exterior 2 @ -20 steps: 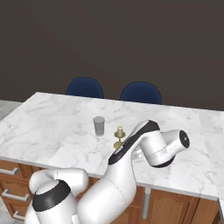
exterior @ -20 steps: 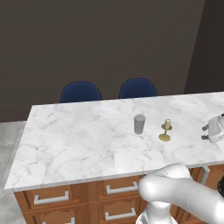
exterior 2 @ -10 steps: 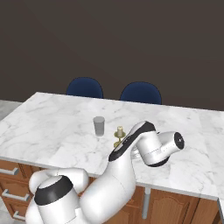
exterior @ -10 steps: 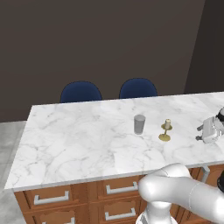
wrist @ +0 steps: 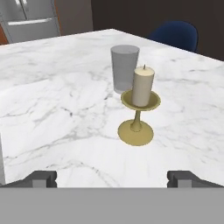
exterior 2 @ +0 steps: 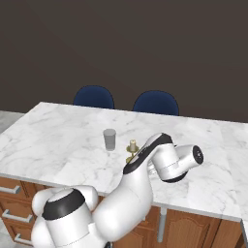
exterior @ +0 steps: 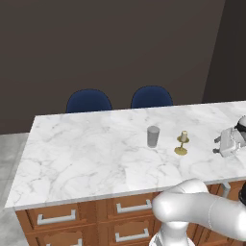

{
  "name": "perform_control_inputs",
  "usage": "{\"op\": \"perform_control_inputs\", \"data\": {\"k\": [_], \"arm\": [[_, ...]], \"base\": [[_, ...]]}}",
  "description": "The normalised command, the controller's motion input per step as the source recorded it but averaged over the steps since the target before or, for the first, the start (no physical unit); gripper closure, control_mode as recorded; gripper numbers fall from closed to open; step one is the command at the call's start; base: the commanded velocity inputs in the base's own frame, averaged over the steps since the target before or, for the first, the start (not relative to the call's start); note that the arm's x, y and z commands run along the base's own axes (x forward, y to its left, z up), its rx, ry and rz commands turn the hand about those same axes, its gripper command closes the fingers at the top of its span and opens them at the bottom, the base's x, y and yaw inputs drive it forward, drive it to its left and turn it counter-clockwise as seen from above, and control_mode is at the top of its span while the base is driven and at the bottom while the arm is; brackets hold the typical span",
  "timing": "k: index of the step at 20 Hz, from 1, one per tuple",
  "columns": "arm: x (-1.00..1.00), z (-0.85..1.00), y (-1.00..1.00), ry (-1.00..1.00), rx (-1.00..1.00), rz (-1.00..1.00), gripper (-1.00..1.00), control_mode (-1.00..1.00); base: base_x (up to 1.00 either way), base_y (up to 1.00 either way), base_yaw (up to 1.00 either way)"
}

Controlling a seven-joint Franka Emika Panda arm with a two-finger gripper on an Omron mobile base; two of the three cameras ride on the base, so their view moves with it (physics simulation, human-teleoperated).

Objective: Pick the jar and candle from the dining table and place them in the open cabinet. Close the cabinet after placing the objects.

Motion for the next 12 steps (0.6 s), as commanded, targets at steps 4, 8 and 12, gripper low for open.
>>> {"op": "perform_control_inputs", "data": {"k": [4, 8, 12], "arm": [[0.0, -0.03, 0.05, 0.0, 0.0, 0.0, -1.0, -1.0], [0.0, -0.04, 0.22, 0.0, 0.0, 0.0, -1.0, -1.0], [0.0, -0.02, 0.21, 0.0, 0.0, 0.0, -1.0, -1.0]], "base": [[0.0, 0.0, 0.0], [0.0, 0.0, 0.0], [0.0, 0.0, 0.0]]}}
